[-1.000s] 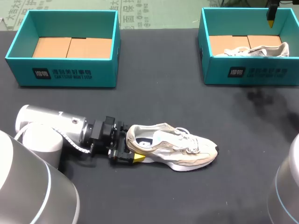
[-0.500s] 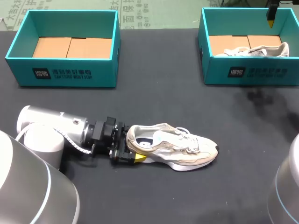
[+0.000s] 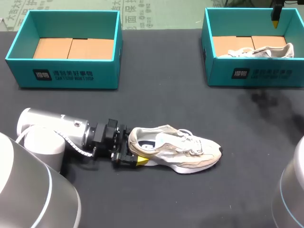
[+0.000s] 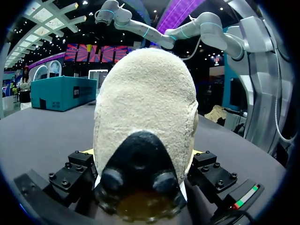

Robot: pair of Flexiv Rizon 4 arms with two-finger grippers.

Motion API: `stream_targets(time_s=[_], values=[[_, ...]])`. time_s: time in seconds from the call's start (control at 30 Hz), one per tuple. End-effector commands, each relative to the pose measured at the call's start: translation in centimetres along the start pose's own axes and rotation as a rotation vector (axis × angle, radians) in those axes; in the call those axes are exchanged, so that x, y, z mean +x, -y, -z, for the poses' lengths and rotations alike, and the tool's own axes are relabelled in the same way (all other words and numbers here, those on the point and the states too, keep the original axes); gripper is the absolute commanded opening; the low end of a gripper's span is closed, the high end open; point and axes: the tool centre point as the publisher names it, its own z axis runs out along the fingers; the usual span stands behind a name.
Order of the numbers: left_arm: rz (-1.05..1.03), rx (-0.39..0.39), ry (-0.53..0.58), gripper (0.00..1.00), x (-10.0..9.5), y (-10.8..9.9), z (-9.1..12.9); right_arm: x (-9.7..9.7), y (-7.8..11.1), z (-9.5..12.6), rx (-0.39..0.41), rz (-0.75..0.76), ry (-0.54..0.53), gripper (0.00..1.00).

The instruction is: Take the shoe out of the shoebox, open the shoe tongue, remove and reinsert the insole, then place the shoe into the shoebox

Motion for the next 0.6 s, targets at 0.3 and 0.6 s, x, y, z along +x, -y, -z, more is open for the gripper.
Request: stream_targets(time_s=[0.3, 0.6], values=[[0.001, -0.001, 0.000, 0.00, 0.1, -0.3, -0.2, 0.0, 0.0, 0.0, 0.000, 0.000, 0.000, 1.00], [0.001, -0.001, 0.000, 0.00, 0.1, -0.3, -0.2, 3.7, 2.2, 0.5, 0.030, -0.017, 0.029, 1.00]])
